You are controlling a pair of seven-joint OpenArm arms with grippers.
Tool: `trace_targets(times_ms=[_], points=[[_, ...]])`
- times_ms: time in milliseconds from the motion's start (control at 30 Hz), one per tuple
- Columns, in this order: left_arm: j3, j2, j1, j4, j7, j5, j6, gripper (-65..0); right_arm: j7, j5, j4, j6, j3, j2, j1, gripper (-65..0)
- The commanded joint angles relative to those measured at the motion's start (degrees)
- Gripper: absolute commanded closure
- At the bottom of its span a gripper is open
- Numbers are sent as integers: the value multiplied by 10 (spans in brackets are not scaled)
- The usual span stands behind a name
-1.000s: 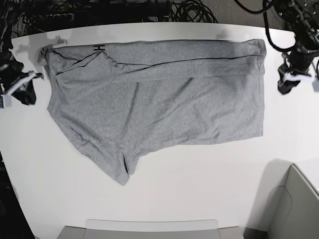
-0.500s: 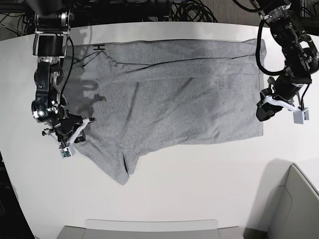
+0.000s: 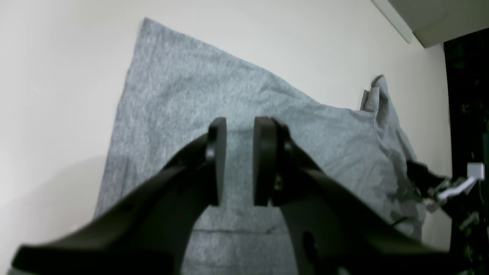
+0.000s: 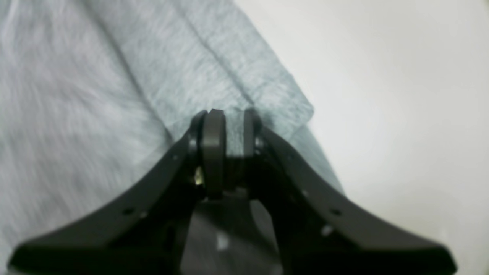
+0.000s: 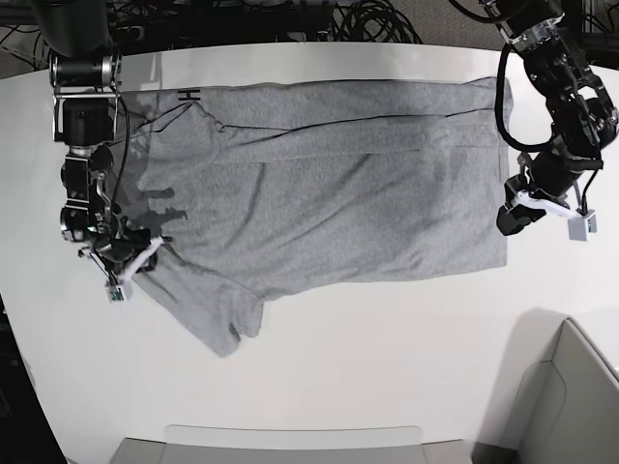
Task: Fold the T-shirt properly
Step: 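Release and move both grippers to the hem corners of the shirt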
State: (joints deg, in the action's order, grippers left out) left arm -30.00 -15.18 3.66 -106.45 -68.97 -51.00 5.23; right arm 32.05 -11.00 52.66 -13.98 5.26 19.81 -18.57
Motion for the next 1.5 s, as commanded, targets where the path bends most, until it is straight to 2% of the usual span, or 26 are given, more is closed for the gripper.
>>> trace_targets(times_ms=[0,133,267,400,500,567,633,700,767,833,933,1133,1333,1467], points=[[-3,-8,-6,-1,10,-8,0,-130,73,22,30,7,1,9,44,-100],[-2,-9,-6,14,11,-8,0,-130,105,22,174,7,1,14,154,-100],[2,-8,-7,14,11,-9,0,-130,105,22,273,8,30,3,197,-100],[2,-8,-7,14,11,-10,0,-130,105,22,318,7,86,-27,150,-101],[1,-8,-7,14,11,-10,0,-130,105,22,331,7,93,-29,99,-107],[-2,-8,-4,14,11,-10,0,-130,108,22,326,7,93,-25,62,-145],[-2,-8,-3,14,11,-10,0,-130,107,20,284,7,92,-24,27,-194],[-2,-8,-2,14,11,-10,0,-130,105,-9,205,7,92,-16,-19,-224],[-2,-8,-2,14,11,-11,0,-130,90,-64,111,6,91,0,-56,-220],[-2,-7,-2,14,11,-11,0,-130,41,-125,15,6,91,13,-83,-213],[-2,-7,-3,14,11,-11,0,-130,-7,-166,-67,6,75,21,-103,-207],[-2,1,-4,14,11,-11,0,-130,-19,-166,-98,6,2,21,-113,-207],[1,17,-5,14,11,-11,0,-130,-73,-166,-181,7,-12,5,-128,-207],[-3,27,-6,14,11,-11,0,-130,-86,-166,-206,9,-8,0,-127,-207]])
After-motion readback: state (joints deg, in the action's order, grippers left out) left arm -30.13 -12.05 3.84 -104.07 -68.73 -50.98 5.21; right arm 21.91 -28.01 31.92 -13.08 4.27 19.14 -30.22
